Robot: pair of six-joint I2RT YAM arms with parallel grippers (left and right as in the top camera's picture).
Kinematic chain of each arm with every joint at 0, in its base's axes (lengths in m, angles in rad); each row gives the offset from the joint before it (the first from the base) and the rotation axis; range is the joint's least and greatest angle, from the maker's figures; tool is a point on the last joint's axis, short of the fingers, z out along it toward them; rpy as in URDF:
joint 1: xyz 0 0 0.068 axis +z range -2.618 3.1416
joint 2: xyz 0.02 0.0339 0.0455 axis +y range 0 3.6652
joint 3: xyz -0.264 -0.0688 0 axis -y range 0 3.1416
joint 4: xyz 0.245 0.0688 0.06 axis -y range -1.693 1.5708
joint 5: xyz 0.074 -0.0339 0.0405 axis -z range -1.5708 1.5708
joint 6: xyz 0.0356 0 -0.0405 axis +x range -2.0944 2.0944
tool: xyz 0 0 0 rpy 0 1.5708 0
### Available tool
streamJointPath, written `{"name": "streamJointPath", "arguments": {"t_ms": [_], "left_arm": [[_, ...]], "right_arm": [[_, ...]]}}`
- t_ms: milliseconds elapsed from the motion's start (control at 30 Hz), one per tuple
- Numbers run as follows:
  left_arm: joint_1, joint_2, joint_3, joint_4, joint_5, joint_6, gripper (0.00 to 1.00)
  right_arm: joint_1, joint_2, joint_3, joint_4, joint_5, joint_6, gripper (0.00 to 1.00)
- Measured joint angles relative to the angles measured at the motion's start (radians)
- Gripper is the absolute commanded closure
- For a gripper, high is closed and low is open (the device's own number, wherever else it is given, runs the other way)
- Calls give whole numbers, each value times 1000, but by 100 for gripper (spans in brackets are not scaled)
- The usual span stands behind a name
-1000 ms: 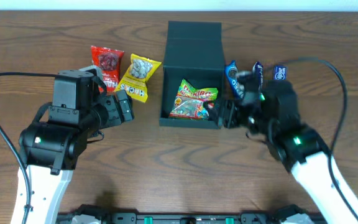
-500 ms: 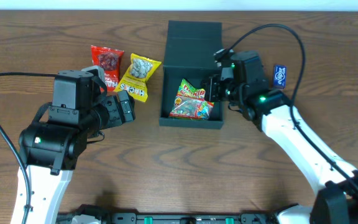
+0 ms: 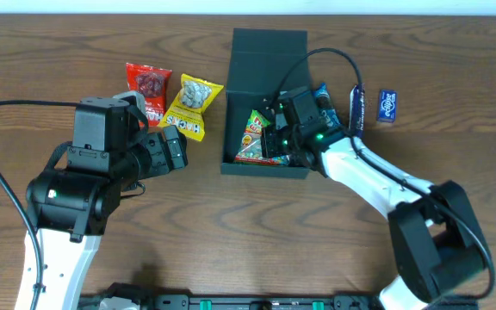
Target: Pack container
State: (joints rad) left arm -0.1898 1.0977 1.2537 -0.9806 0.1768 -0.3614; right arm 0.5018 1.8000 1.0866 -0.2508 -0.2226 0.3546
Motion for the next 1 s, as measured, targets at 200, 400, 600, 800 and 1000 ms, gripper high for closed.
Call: {"name": "streamJointPath", "arguments": {"t_ms": [200, 400, 600, 800, 1000], "left_arm": [[0, 0, 0, -5, 0, 9, 5], [0, 0, 0, -5, 0, 27, 5], [0, 0, 0, -5, 0, 30, 5], [0, 13, 0, -7, 0, 30, 5], [0, 14, 0, -7, 0, 30, 5]], "right_arm": [[1, 75, 30, -18, 48, -9, 99], [3, 79, 68, -122, 132, -37, 99], [4, 79, 117, -162, 175, -68, 99], [5, 79, 180, -124, 90, -82, 98], [34, 121, 197, -73, 10, -85, 99]]}}
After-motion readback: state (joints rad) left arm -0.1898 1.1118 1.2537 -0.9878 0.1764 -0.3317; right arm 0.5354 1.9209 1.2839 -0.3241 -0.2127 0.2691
